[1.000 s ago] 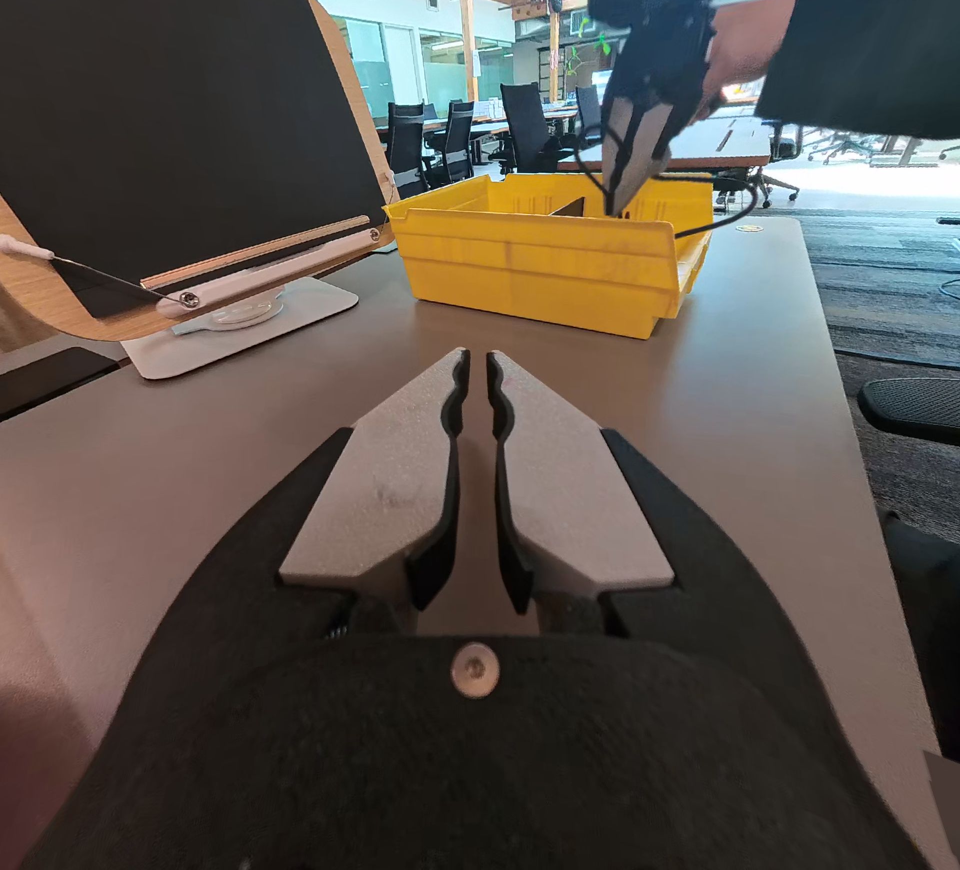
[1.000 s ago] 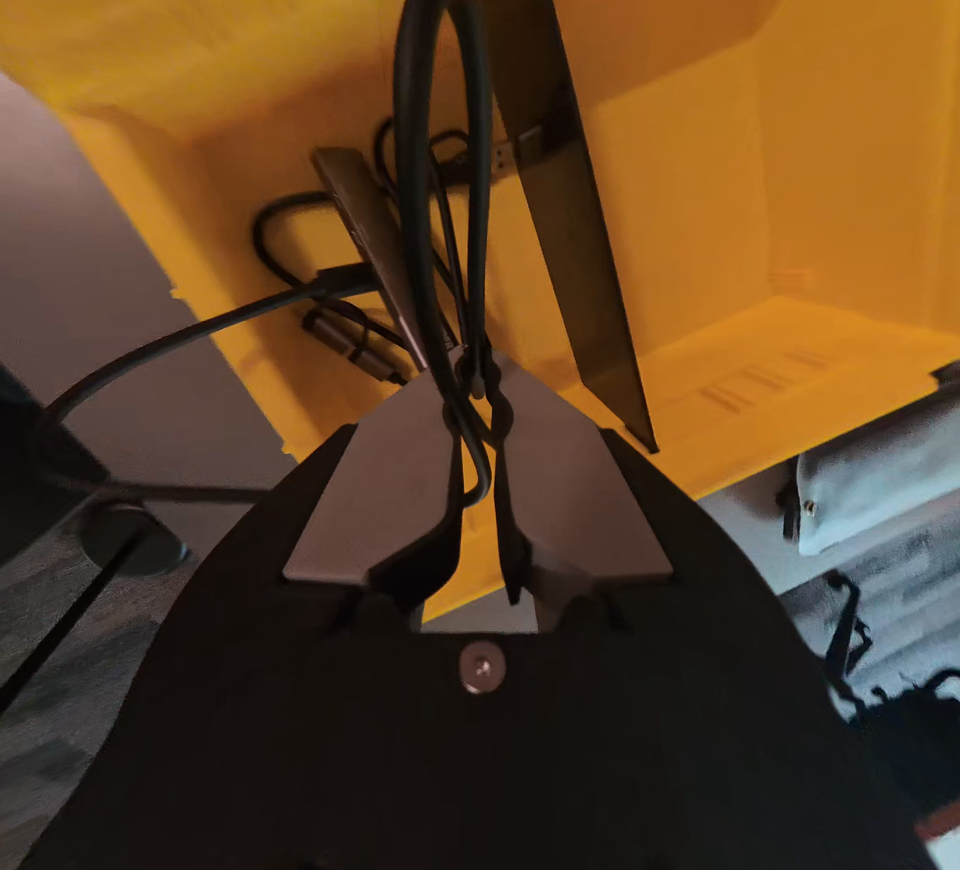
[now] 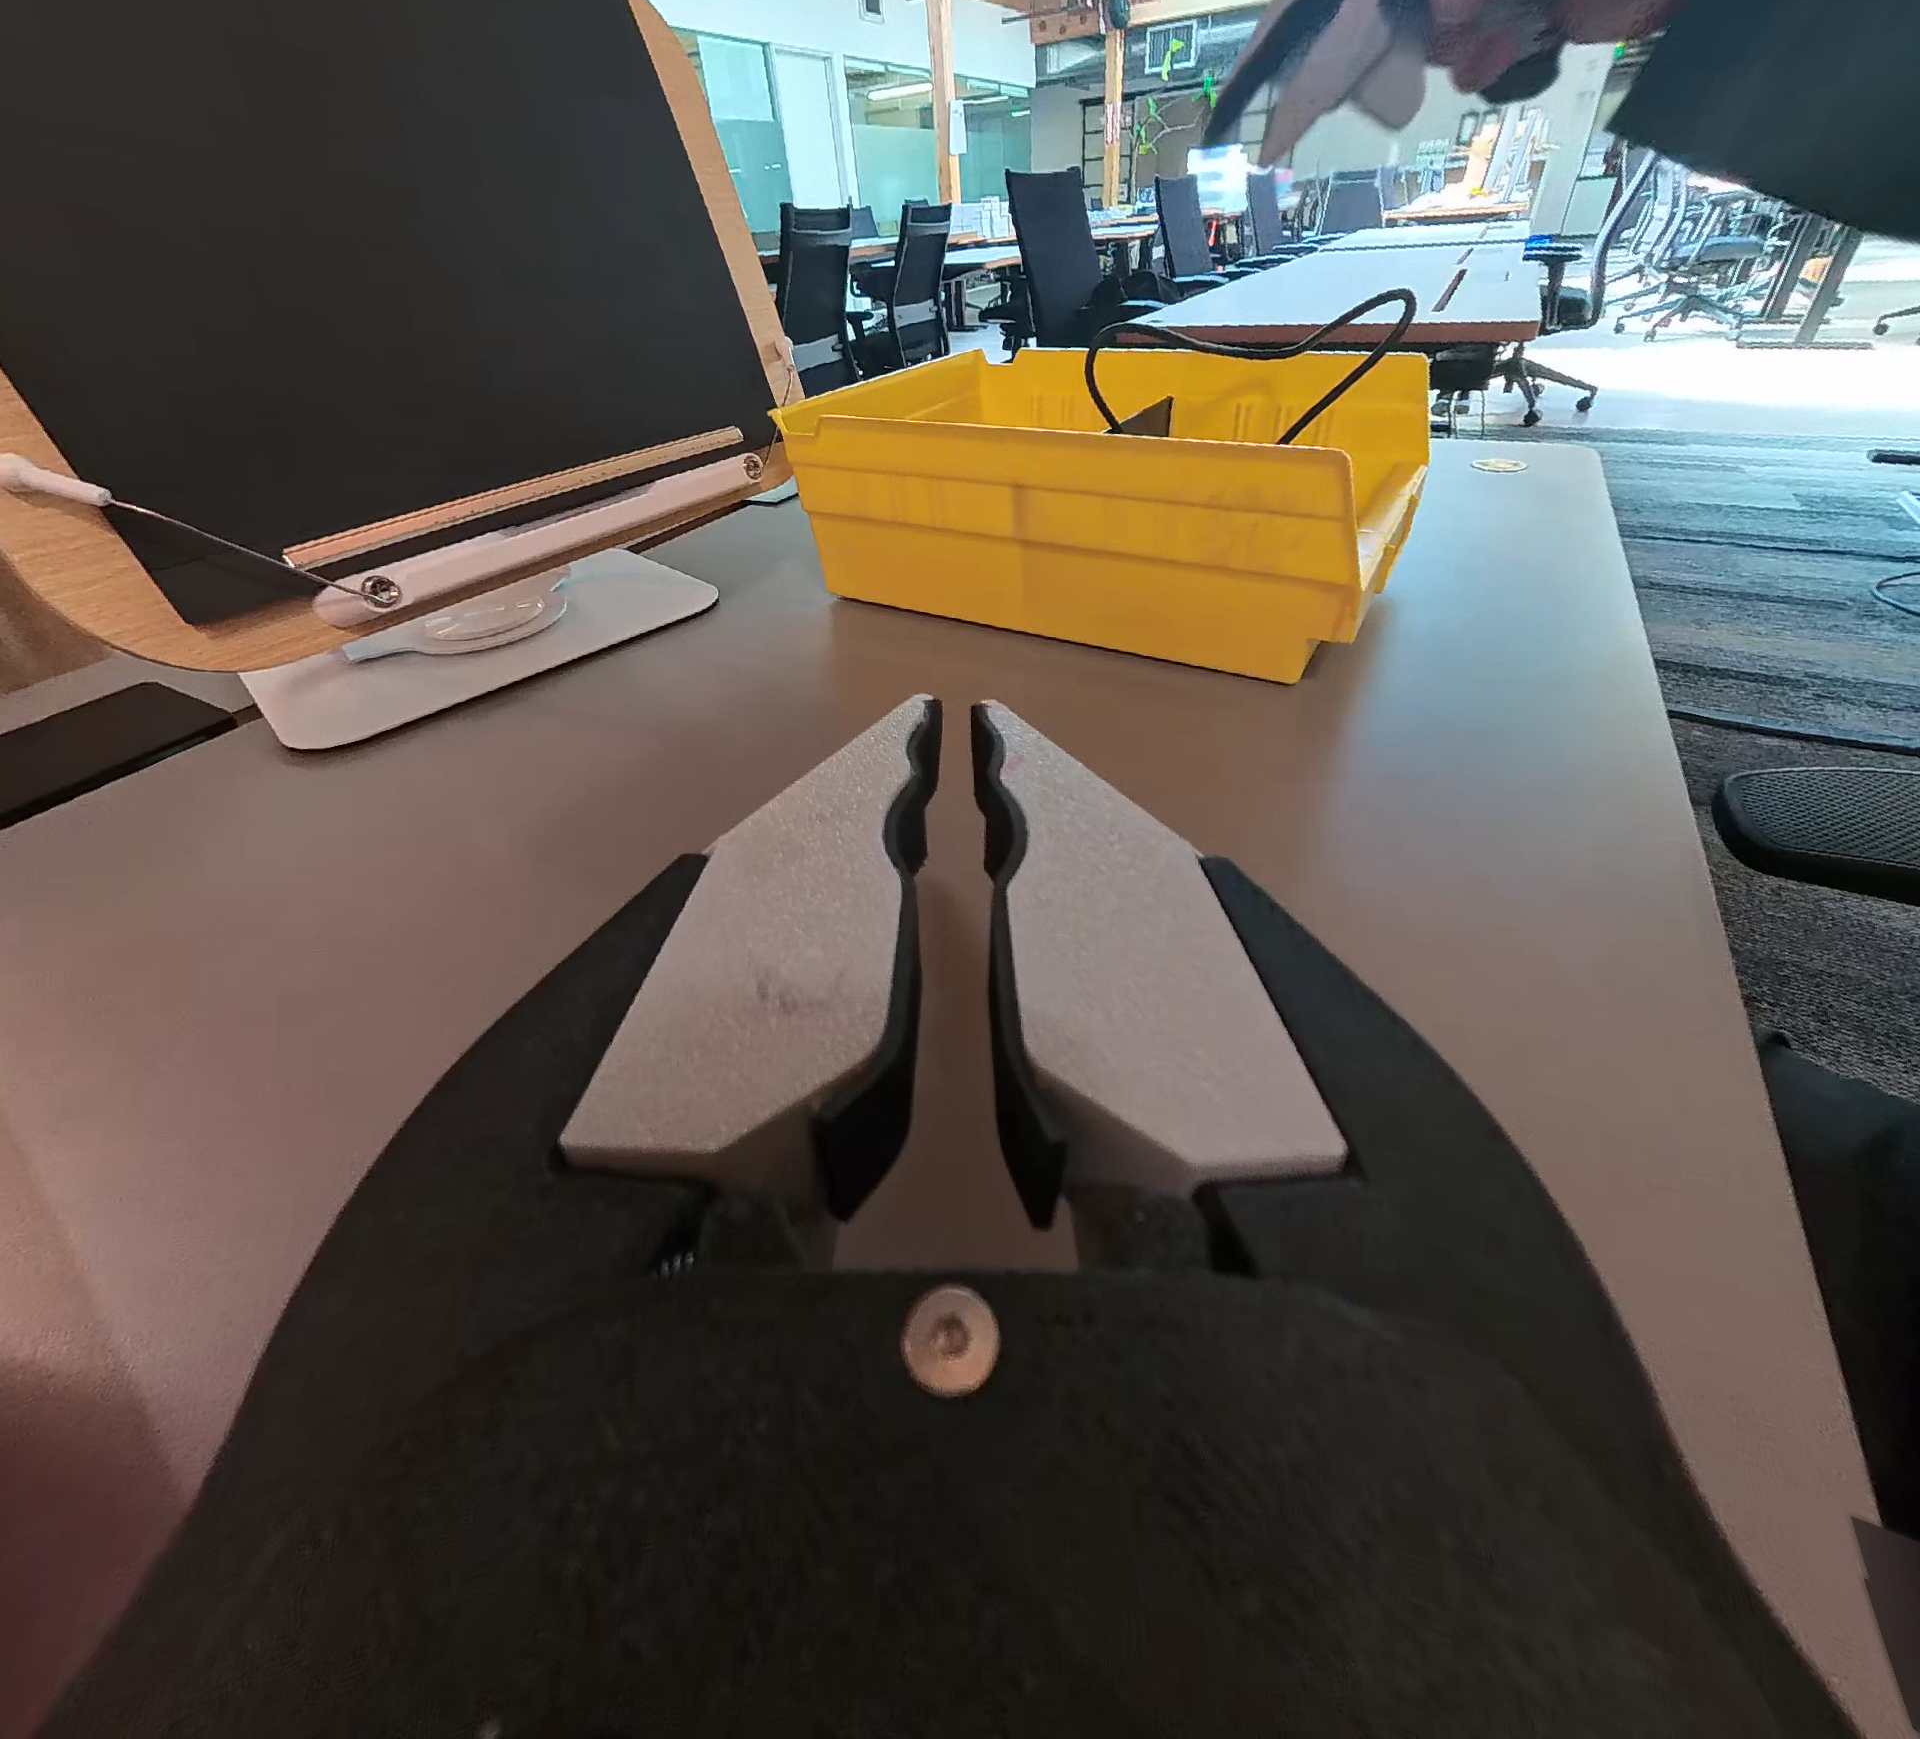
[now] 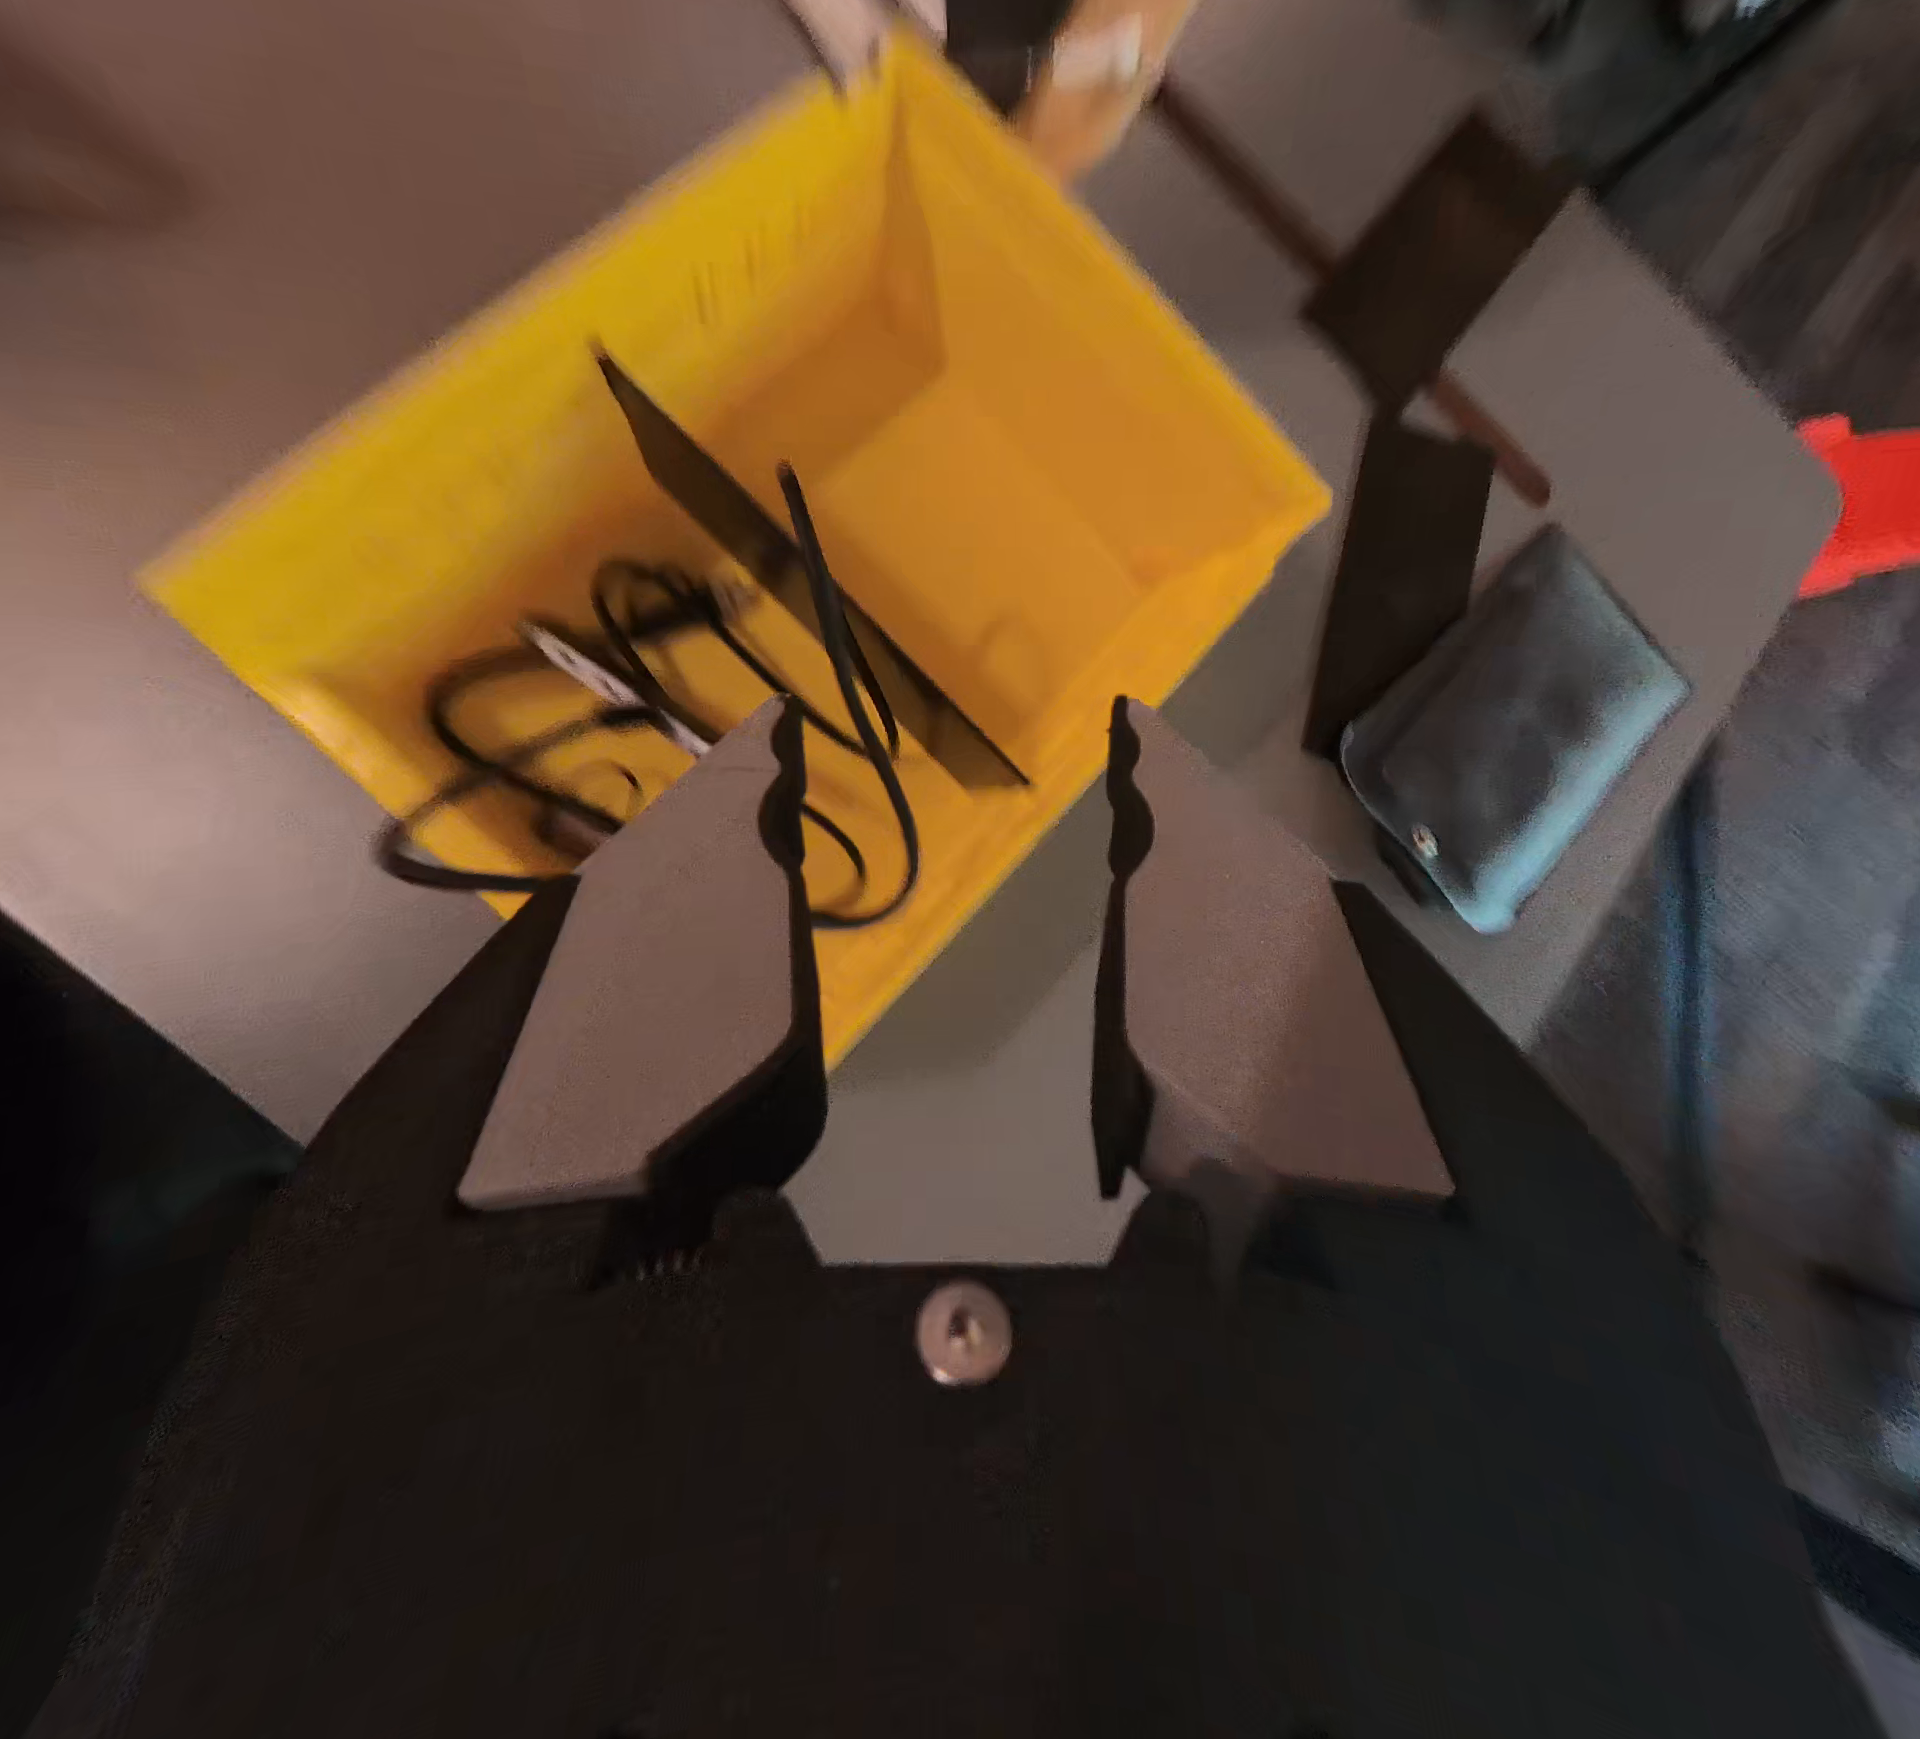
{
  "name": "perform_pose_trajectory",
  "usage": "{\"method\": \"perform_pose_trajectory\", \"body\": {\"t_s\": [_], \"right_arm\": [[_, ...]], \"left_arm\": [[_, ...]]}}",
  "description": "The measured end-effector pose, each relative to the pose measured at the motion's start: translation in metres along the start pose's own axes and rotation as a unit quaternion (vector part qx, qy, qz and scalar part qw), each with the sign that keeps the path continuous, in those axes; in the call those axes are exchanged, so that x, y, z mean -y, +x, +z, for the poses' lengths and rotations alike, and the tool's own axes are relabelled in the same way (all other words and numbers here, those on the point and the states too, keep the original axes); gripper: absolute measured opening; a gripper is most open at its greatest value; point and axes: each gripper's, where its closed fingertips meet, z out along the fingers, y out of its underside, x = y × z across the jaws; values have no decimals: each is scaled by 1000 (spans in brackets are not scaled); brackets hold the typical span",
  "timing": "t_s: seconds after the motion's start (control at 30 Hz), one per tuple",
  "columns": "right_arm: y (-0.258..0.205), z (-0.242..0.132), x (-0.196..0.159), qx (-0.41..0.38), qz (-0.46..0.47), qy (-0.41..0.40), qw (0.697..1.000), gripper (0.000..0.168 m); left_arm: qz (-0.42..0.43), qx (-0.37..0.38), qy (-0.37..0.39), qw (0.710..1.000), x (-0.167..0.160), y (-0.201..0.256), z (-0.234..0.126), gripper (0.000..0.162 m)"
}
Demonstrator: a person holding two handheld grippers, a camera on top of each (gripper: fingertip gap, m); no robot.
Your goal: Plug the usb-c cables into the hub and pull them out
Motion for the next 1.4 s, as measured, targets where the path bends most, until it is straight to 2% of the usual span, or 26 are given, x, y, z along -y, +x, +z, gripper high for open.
{"method": "perform_pose_trajectory", "body": {"t_s": [0.03,0.07,0.13,0.2,0.27,0.3,0.4,0.47,0.57,0.67,0.77,0.87,0.97,1.1,1.3,1.4], "right_arm": [[-9,-13,16,17,19,54,998,57],[-28,-26,31,56,33,109,992,66],[-93,-52,54,193,25,198,961,91],[-153,-63,60,283,-1,221,933,82],[-210,-63,69,337,-23,246,909,94],[-240,-61,73,368,-33,257,893,91],[-310,-28,90,408,-34,277,869,91],[-348,9,93,422,-61,277,861,91],[-386,84,86,423,-88,226,873,98],[-392,150,92,389,-97,182,898,97],[-375,193,118,317,-107,201,921,92],[-368,204,138,305,-85,227,921,91],[-366,208,138,317,-66,231,918,100],[-350,207,138,287,-57,245,924,99],[-335,207,137,272,-20,250,929,107],[-330,206,134,268,-22,250,930,108]], "left_arm": [[0,0,0,1000,0,0,0,3],[1,-1,1,1000,0,0,0,3],[1,-8,2,1000,0,2,0,4],[0,-12,4,1000,1,3,-1,5],[2,-13,8,1000,2,4,-2,6],[3,-12,9,1000,2,5,-2,6],[3,-1,12,1000,3,6,-9,14],[-4,-17,18,1000,9,17,-29,8],[-2,2,0,1000,16,21,-75,18],[-51,51,-22,997,22,11,-126,38],[-87,89,-46,991,20,5,-175,53],[-89,142,-87,982,11,-6,-225,63],[-110,191,-95,971,10,-18,-261,71],[-114,232,-52,965,19,-35,-261,77],[-104,233,-35,966,28,-50,-211,82],[-103,229,-13,968,43,-54,-191,82]]}}
